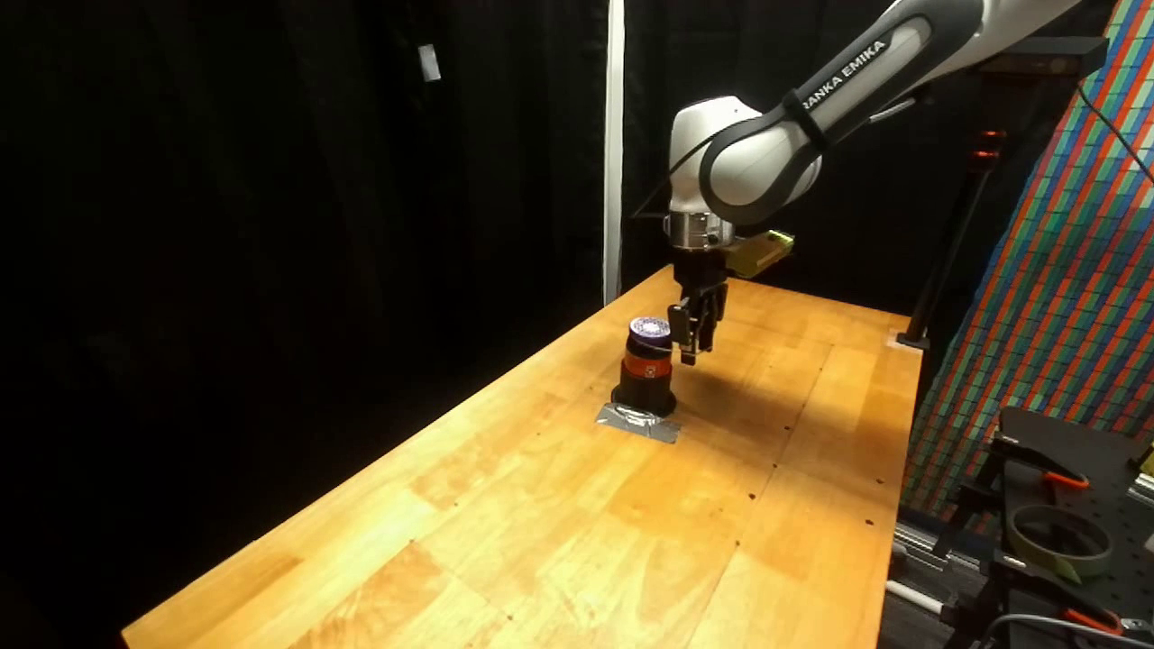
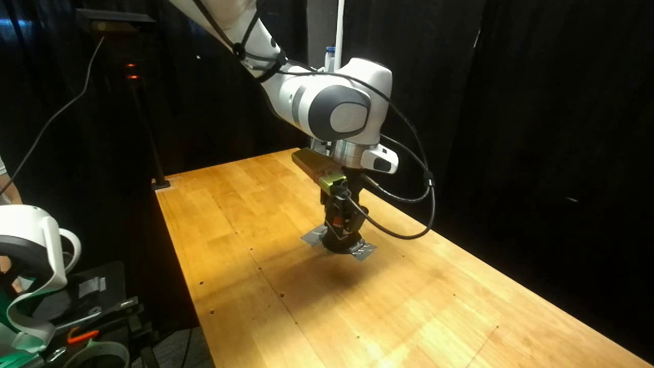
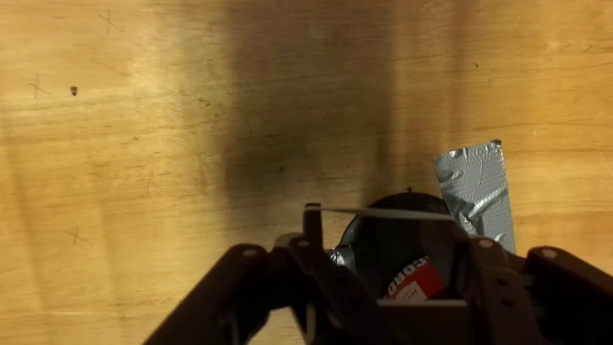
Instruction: Put the rubber band on the jar.
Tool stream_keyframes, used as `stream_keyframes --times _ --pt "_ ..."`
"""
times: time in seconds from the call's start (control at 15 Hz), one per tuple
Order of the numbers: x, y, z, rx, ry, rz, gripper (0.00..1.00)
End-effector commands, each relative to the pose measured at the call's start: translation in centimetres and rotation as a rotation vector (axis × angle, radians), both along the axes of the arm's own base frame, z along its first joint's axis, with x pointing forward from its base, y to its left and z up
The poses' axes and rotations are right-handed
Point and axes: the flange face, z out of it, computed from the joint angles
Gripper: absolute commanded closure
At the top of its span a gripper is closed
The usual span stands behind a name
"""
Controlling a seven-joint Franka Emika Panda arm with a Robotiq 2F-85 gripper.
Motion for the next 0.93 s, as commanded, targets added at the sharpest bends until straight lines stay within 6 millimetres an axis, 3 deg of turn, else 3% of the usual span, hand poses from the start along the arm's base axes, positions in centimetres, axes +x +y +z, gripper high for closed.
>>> stream_keyframes --times 0.0,0.2,0.4,0.53,0.73,0.87 --pt "-3.6 -1.2 1.1 0.054 -0.139 -0.007 0.73" --pt "-5.6 -1.7 1.6 0.104 -0.314 -0.033 0.92" --pt "-7.9 -2.0 1.5 0.135 -0.479 -0.046 1.00" --pt "-8.7 -1.5 1.7 0.154 -0.574 -0.034 0.93" --pt "-7.0 1.0 3.5 0.229 -0.678 -0.019 0.93" --pt "-6.0 1.4 4.9 0.269 -0.738 -0.005 0.93"
